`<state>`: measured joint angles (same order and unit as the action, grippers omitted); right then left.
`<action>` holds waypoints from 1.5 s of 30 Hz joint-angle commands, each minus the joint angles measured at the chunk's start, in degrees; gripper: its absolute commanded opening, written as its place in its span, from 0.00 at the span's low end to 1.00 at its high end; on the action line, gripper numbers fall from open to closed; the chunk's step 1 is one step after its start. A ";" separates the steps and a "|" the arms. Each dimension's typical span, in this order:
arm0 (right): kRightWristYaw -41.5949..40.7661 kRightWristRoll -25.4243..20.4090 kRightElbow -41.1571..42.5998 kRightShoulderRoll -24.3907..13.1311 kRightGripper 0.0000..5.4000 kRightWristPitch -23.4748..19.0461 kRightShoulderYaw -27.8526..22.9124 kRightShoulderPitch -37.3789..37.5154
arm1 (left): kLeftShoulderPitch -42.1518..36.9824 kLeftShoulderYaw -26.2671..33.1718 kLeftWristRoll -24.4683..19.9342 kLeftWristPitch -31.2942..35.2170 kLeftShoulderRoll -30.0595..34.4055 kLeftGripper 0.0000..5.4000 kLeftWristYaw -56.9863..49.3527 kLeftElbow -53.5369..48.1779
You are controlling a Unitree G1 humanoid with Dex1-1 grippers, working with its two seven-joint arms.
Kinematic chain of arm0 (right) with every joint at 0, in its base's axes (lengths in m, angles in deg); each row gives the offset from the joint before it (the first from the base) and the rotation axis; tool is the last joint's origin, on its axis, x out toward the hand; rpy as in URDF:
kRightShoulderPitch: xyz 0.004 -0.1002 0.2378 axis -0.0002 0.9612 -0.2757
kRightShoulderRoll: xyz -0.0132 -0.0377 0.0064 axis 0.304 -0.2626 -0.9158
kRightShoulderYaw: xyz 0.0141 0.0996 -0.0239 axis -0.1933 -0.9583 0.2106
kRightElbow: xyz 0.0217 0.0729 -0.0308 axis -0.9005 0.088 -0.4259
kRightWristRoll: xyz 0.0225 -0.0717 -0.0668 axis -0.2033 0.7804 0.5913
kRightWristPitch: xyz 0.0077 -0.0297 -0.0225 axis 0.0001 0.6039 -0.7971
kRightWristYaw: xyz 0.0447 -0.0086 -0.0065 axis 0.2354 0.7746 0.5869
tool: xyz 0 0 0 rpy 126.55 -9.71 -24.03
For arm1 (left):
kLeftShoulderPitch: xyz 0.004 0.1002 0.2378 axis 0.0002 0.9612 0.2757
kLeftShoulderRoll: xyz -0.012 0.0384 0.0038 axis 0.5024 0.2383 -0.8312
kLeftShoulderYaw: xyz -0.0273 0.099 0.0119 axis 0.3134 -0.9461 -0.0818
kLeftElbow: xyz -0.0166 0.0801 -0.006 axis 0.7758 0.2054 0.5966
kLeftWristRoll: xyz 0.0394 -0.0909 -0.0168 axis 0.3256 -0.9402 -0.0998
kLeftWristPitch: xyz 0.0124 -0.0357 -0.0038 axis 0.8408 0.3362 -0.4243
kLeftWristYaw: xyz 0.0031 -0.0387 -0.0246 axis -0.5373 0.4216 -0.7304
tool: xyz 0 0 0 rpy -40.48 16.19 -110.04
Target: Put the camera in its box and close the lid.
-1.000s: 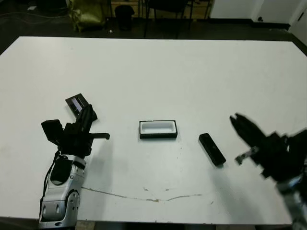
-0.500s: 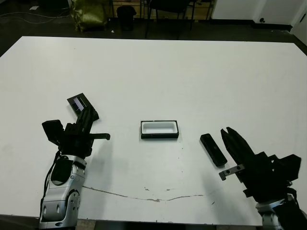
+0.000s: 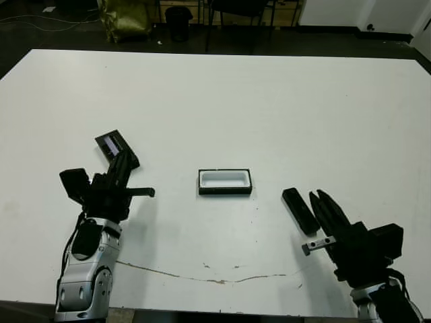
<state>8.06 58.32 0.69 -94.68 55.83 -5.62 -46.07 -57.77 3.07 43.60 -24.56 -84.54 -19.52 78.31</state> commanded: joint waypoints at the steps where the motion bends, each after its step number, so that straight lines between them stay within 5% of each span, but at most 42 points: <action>1: -0.42 0.45 -0.15 -1.90 0.07 -2.35 -0.32 2.68 | 0.68 0.38 0.16 0.51 0.45 0.00 -0.02 0.40; 5: -1.28 0.17 0.40 -2.33 0.22 -3.38 -0.43 2.81 | 0.67 0.41 0.23 0.02 0.35 0.00 0.16 0.71; 12: -0.76 -0.59 5.52 -2.63 0.52 -11.56 -0.27 2.67 | 0.88 0.35 0.17 1.06 0.35 0.00 -0.20 0.08; 24: -1.22 -0.86 4.42 -2.34 1.00 -13.40 -0.31 2.38 | 0.87 0.34 0.31 0.16 0.43 0.00 0.54 0.71; 35: -1.69 0.25 -2.39 -1.72 1.00 -8.53 0.44 1.58 | 0.92 0.24 0.41 0.38 0.40 0.00 0.26 0.46; 45: -0.84 -0.66 -0.97 -2.14 1.00 -12.27 0.26 1.33 | 0.93 0.31 0.44 0.09 0.40 0.00 0.37 0.60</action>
<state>6.80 57.84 -0.39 -95.96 45.35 -5.25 -46.40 -57.51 3.09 43.88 -24.69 -84.54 -19.24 78.17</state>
